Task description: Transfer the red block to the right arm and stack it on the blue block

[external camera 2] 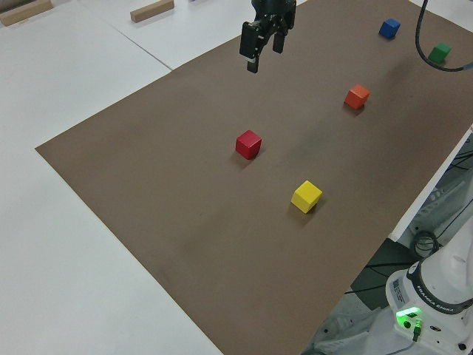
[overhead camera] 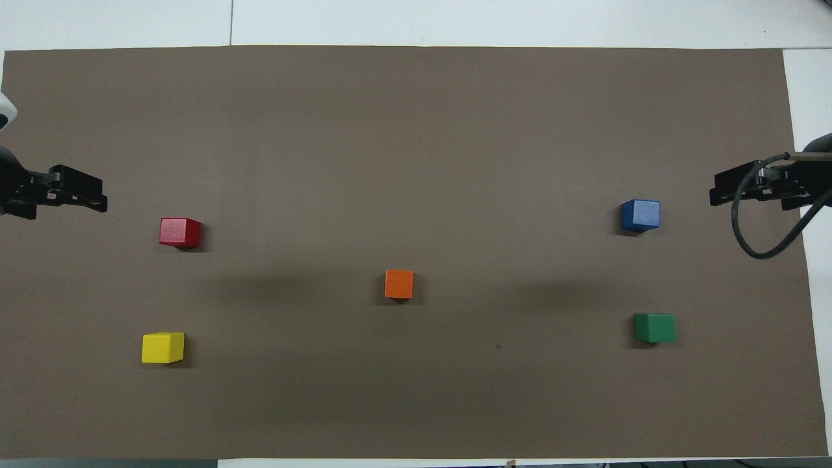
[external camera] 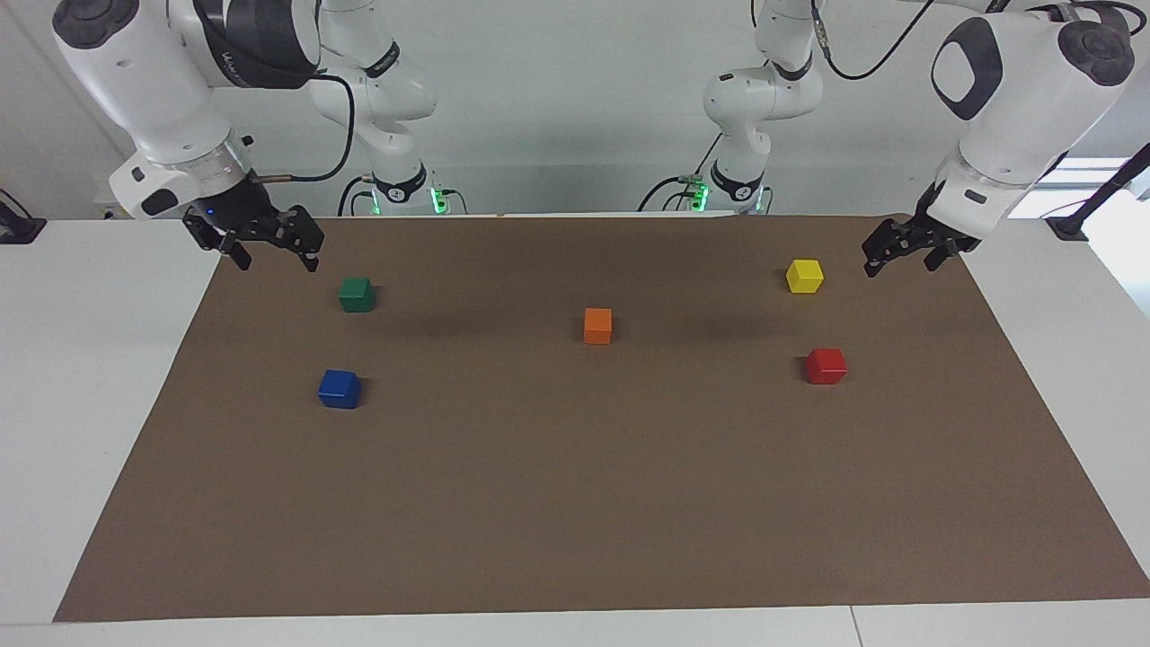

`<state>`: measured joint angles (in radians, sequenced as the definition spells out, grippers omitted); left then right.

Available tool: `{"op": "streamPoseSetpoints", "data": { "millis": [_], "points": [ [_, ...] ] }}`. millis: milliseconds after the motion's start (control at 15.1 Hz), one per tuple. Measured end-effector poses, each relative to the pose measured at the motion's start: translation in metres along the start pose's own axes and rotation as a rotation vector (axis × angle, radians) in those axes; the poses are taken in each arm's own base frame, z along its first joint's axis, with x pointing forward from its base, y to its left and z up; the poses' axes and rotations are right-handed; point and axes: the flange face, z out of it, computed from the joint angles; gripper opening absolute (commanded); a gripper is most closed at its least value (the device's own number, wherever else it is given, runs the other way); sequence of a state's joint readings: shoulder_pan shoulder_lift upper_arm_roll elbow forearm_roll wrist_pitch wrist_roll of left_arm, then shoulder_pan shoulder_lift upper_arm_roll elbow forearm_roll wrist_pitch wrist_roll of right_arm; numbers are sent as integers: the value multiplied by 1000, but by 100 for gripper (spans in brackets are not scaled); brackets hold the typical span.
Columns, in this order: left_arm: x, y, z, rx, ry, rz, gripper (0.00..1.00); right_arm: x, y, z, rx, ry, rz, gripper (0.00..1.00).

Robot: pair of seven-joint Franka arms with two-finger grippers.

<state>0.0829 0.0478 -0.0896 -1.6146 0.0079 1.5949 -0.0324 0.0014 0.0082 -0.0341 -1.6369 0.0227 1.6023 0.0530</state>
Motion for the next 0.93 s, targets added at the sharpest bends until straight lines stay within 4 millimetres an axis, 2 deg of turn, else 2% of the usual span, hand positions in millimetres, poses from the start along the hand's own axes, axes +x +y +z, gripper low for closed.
{"op": "streamPoseSetpoints", "data": {
  "millis": [664, 930],
  "points": [
    [1, -4, 4, 0, -3, -10, 100, 0, 0, 0, 0, 0, 0, 100],
    [9, -4, 21, -2, 45, -22, 100, 0, 0, 0, 0, 0, 0, 100]
  ]
}}
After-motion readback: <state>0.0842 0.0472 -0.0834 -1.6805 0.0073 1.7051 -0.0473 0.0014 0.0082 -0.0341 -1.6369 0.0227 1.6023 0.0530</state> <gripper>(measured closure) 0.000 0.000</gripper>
